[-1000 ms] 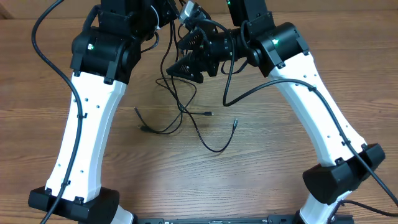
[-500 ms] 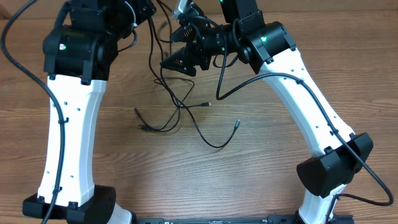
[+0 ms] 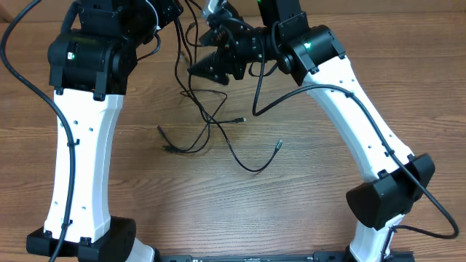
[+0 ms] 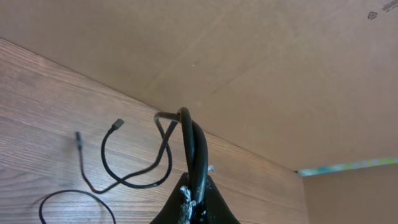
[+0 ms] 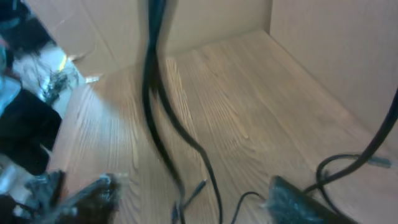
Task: Untangle cables
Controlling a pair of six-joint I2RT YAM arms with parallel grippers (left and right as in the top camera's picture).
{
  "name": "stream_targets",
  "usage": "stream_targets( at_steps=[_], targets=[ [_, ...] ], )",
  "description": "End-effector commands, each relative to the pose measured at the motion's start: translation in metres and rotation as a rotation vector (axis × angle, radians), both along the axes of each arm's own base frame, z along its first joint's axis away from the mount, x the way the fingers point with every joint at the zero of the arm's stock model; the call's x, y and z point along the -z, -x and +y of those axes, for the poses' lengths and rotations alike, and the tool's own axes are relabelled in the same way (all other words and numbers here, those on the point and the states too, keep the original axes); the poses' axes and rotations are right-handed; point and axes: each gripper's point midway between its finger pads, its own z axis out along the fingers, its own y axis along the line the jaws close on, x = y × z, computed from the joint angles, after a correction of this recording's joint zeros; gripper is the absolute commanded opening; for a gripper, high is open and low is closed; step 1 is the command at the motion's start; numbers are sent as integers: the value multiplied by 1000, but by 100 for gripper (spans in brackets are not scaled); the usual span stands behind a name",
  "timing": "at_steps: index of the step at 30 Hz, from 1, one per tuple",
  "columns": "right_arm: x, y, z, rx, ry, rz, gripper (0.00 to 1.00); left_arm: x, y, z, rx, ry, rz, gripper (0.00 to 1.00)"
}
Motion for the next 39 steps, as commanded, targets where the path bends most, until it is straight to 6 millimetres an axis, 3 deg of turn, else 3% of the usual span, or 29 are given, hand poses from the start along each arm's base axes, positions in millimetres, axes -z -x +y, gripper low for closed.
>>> stream_targets(
  at_steps=[1,5,8,10,14,21,22,25,31,34,35,37,39],
  targets=[
    [13,-9,5,-2,9,16,58,-16,2,-5,13,40,-34,4],
    [15,-10,7,-13,1,18,40,-15,2,-5,7,54,-29,4],
    [14,-9,7,-17,-6,14,36,-16,2,-5,1,65,-26,4],
    [12,-10,8,-16,-12,18,36,-15,3,-5,0,69,-24,4],
    [7,-3,11,-57,-42,22,48,-15,3,-6,0,69,-23,4],
    [-4,4,16,-112,-92,6,41,-15,3,-7,0,81,-19,4],
    [-5,4,17,-112,-94,7,37,-15,3,-7,3,82,-17,4],
    [-6,5,19,-110,-100,18,4,-15,4,-8,6,83,-15,4],
    [-3,6,21,-98,-88,41,4,-11,6,-10,16,77,-2,4],
    [3,-6,10,-45,-62,49,4,-8,7,-9,35,34,-1,4],
    [5,-12,4,-21,-53,50,4,-8,7,-8,40,19,-4,11],
    [9,-25,-13,28,-40,63,4,-6,8,-7,52,-10,-3,40],
    [11,-35,-29,65,-35,79,4,-4,9,-6,63,-33,-3,57]
  ],
)
